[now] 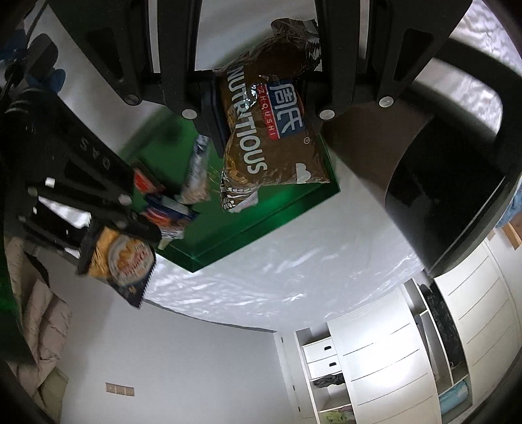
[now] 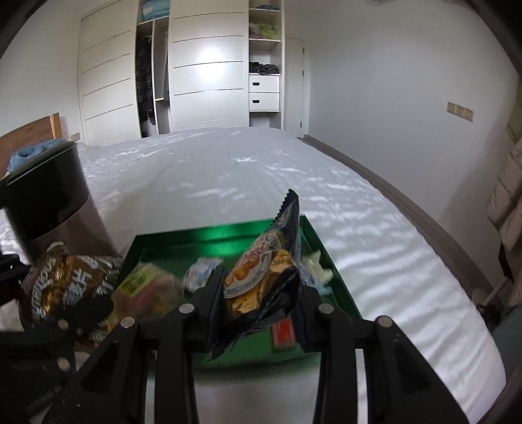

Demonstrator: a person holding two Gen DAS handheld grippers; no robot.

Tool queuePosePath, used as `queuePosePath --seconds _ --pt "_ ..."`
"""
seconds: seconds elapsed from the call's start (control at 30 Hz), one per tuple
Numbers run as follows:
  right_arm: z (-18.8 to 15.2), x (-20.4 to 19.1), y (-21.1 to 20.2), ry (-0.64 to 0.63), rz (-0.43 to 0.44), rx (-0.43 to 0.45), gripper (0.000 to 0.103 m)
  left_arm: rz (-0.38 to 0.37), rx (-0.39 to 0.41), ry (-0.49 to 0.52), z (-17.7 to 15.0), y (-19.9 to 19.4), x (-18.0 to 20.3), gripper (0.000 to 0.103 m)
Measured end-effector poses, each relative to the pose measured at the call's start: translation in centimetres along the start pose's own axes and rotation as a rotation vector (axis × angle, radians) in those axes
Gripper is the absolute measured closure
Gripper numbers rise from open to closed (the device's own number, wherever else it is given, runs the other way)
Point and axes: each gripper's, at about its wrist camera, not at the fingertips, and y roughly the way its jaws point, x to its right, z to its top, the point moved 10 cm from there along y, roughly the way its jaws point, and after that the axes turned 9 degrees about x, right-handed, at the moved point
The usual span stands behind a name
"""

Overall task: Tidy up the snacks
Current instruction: 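Lower the Nutritious bag and Danisa packet over the green tray with both tools, then open the left tool to drop the Nutritious bag while the right tool releases the Danisa packet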

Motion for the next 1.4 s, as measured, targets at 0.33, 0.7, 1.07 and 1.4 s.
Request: queuePosePath --seconds 0.33,0.7,1.07,1.4 --pt "3.3 -1.0 7.9 -0.085 -0.008 -0.022 0.003 0.041 -0.027 -0.083 1.3 6.0 -1.4 0.073" --pt "0.0 -0.8 12.3 -0.111 0.026 -0.142 0.002 -0.001 -0.021 -0.094 0.9 8.5 0.2 0.070" --pt "-3.7 1.5 13.0 -0.054 0.001 -0.202 0.002 0.001 -0.061 -0.047 -0.5 10.0 1.4 0.068" --pt "-3.9 1.3 13.0 -0.080 -0.005 -0.193 0.000 0.001 -0.090 -0.040 -1.2 10.5 1.1 0.052"
